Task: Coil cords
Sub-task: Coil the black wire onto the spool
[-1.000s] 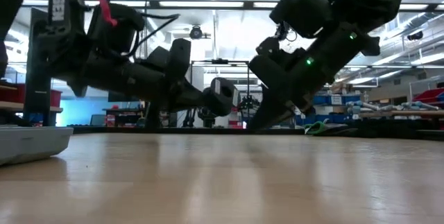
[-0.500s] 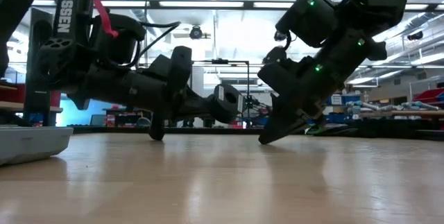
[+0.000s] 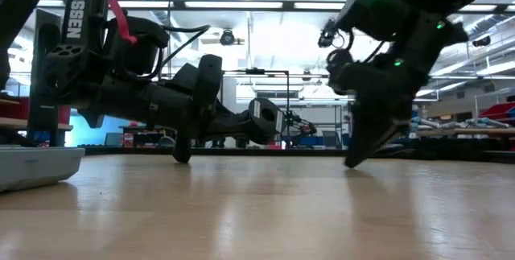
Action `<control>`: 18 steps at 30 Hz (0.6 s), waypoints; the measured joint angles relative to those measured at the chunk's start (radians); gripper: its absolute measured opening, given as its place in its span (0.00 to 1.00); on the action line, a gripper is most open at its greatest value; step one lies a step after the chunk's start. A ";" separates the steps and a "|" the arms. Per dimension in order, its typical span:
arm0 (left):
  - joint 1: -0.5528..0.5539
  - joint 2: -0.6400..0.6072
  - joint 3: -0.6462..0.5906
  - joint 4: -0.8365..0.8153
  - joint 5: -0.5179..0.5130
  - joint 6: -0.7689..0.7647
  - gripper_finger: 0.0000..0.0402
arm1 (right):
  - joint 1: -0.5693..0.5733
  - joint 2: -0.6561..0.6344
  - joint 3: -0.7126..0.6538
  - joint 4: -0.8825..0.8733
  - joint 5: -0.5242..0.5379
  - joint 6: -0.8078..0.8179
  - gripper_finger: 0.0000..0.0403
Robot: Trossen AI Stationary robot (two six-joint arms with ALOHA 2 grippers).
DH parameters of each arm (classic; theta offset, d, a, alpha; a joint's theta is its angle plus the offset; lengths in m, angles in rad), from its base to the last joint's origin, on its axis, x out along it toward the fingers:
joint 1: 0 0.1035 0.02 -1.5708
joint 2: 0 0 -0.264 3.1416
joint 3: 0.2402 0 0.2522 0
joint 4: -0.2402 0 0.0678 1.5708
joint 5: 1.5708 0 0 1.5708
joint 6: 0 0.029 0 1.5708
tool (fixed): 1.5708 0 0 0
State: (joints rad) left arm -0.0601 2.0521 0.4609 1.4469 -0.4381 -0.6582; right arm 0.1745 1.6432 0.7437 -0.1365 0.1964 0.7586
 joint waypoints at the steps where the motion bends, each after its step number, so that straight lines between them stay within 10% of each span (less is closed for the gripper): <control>1: 0.000 0.000 0.000 0.000 0.000 0.000 0.00 | 0.005 -0.019 -0.001 -0.035 0.005 0.010 0.05; 13: 0.001 0.000 0.000 0.000 -0.002 0.000 0.00 | 0.178 -0.059 -0.016 0.143 0.645 0.032 0.04; 18: 0.001 0.001 0.000 0.000 -0.003 0.002 0.00 | 0.202 0.107 -0.022 0.365 0.627 0.049 0.04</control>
State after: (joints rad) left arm -0.0593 2.0529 0.4610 1.4465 -0.4408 -0.6567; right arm 0.3769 1.7501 0.7212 0.2287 0.8233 0.8076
